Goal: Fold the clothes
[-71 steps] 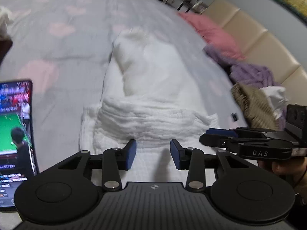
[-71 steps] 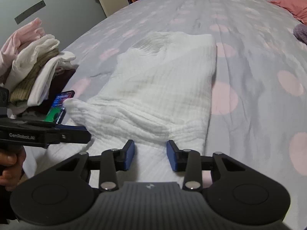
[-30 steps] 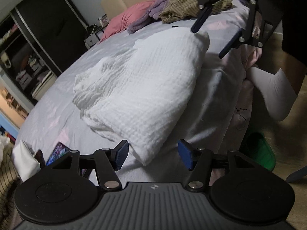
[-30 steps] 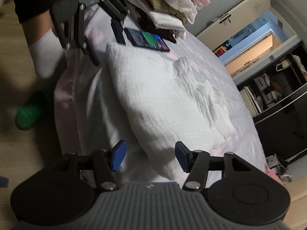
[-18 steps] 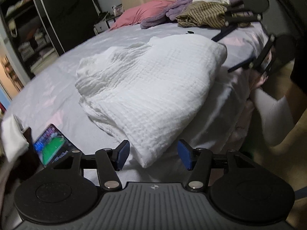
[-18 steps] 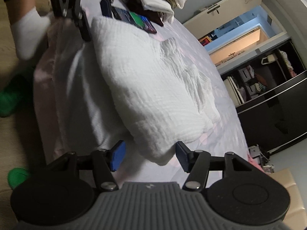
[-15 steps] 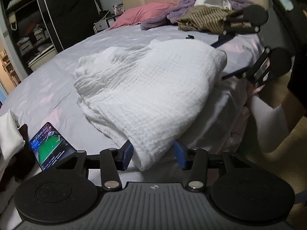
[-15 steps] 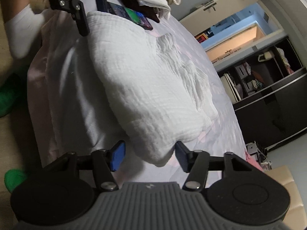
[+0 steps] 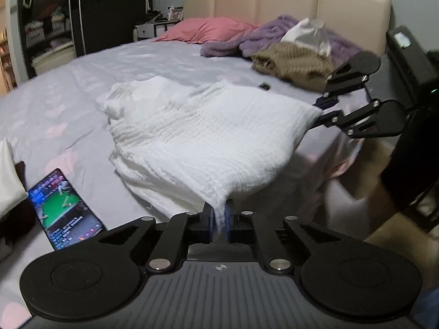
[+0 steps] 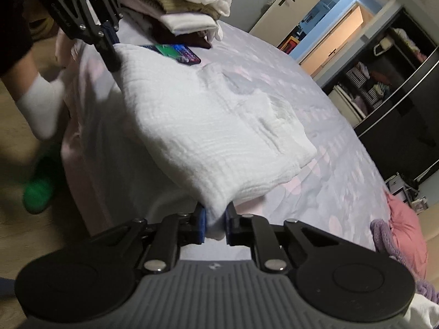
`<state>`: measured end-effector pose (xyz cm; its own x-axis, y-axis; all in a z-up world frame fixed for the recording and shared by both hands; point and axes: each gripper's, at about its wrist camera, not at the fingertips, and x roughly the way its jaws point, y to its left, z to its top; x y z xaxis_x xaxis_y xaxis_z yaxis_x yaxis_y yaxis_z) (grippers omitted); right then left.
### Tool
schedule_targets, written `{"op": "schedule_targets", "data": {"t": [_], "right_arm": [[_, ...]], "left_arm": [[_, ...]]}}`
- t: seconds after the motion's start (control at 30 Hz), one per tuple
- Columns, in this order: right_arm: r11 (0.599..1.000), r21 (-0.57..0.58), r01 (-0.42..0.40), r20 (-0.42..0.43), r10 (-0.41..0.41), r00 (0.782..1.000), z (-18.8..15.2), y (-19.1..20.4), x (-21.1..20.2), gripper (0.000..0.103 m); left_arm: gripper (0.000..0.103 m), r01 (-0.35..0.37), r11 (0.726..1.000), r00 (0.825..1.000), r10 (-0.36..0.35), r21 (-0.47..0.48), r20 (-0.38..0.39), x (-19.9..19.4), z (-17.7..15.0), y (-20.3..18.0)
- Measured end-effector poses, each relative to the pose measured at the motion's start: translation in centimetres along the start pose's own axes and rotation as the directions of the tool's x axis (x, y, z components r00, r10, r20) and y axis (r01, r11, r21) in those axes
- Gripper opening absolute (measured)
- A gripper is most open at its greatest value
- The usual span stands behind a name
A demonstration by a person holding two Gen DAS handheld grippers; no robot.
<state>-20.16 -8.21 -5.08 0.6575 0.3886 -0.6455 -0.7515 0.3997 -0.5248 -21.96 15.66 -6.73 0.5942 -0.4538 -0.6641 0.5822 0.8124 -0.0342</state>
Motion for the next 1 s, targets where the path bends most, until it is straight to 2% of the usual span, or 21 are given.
{"op": "schedule_targets", "data": {"t": [0.13,0.23,0.33,0.47,0.6,0.9,1.0], "right_arm": [[0.997,-0.008,-0.074,-0.047,0.074,0.996,-1.1,0.4,-2.6,0.015],[0.993,-0.015,-0.12,-0.09,0.118,0.989,-2.3,1.4,-3.8,0.015],[0.991,-0.036,-0.132,-0.124,0.126,0.984,-2.9,2.5,-2.5,0.015],[0.99,-0.024,-0.141,-0.127,0.137,0.982,-3.3,2.9,-1.9,0.015],[0.99,0.02,-0.142,-0.109,0.143,0.984,-3.6,2.3,-2.1,0.015],[0.986,0.053,-0.161,-0.098,0.166,0.981,-3.8,2.0,-3.2,0.015],[0.98,0.107,-0.165,-0.082,0.174,0.981,-3.5,0.9,-4.3,0.013]], "left_arm": [[0.005,0.07,0.998,0.997,-0.07,0.001,-0.028,-2.1,0.6,-1.7],[0.006,0.12,0.993,0.991,-0.118,0.024,-0.071,-2.3,-0.5,-3.8],[0.006,0.121,0.992,0.987,-0.116,0.037,-0.111,-0.9,-1.5,-4.3],[0.006,0.123,0.991,0.98,-0.112,0.054,-0.163,1.0,-2.8,-5.0],[0.006,0.122,0.992,0.983,-0.118,0.019,-0.143,0.3,-2.4,-4.0],[0.006,0.13,0.992,0.985,-0.129,0.002,-0.119,-1.3,-1.5,-4.2],[0.006,0.132,0.991,0.985,-0.132,-0.004,-0.111,-1.8,-1.2,-4.3]]}}
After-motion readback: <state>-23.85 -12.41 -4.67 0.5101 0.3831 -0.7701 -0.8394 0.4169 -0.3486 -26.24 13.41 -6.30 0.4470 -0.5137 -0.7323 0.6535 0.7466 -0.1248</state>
